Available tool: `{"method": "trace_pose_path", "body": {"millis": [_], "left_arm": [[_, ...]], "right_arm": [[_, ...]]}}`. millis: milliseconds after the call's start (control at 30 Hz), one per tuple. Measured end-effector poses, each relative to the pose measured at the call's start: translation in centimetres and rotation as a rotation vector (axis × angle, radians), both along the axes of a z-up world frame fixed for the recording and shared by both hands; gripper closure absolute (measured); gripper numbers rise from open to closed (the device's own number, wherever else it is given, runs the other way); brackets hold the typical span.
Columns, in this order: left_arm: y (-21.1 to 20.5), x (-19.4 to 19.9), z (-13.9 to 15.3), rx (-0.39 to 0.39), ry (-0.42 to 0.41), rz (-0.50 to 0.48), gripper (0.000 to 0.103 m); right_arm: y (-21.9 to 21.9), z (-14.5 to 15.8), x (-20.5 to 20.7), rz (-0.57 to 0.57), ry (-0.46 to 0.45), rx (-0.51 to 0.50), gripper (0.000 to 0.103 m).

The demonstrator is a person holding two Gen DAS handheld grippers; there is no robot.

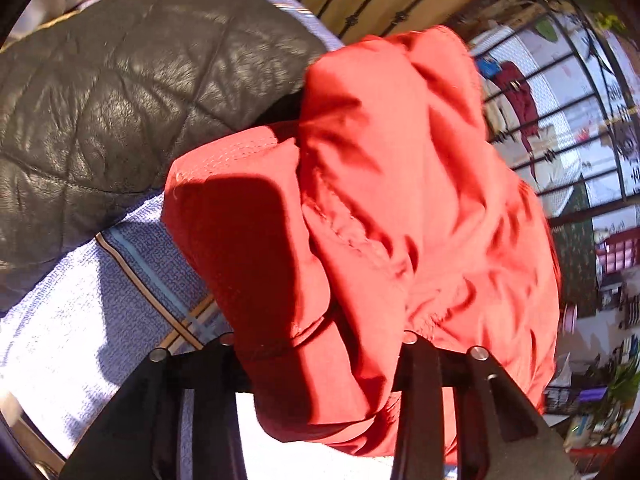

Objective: Fold large clothes
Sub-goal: 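Lift the red jacket bundle with both grippers and carry it off the bed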

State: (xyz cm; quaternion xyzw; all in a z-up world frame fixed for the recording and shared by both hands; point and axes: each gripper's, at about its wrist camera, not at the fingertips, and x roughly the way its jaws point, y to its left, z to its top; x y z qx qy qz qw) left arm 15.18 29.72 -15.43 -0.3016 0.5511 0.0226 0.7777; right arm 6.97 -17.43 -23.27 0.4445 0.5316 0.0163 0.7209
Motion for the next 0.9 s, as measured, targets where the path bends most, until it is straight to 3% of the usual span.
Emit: {"method": "trace_pose_path", "body": {"millis": [100,233,367,533,633,733,833,900], "left_arm": [[-1.4,0.0,1.6,-0.005,-0.024,-0.024,0.073],[-4.0,0.6,3.1,-0.055,-0.071,-0.059,0.076],[-11.4,1.6,5.4,-0.123,-0.133,-0.190,0.078],[-23.4,3.5,8.6,-0.272,-0.198,-0.372,0.079],[-32.5,3.9,12.2,-0.306,-0.279,-0.537,0.079],[-42.2,2.9,16.6,-0.363,-0.367,-0.728,0.079],[-51.0,0.7,19.2,-0.418,-0.406,-0.910,0.079],[-56.6,-1.3,19.7,-0.448,-0.408,-1.035,0.079]], "right_arm": [[0.4,4.0,0.3,0.056,-0.055,-0.073,0.071],[0.7,11.7,0.8,0.191,-0.183,-0.204,0.074],[-1.6,19.1,0.1,0.229,-0.244,-0.345,0.076],[-8.7,28.6,-5.4,0.139,-0.316,-0.511,0.077],[-14.1,33.8,-11.4,0.021,-0.327,-0.610,0.077],[-20.2,38.2,-20.0,-0.153,-0.333,-0.691,0.077],[-24.3,41.0,-29.8,-0.360,-0.339,-0.716,0.077],[-25.9,41.1,-37.6,-0.524,-0.321,-0.731,0.077]]}}
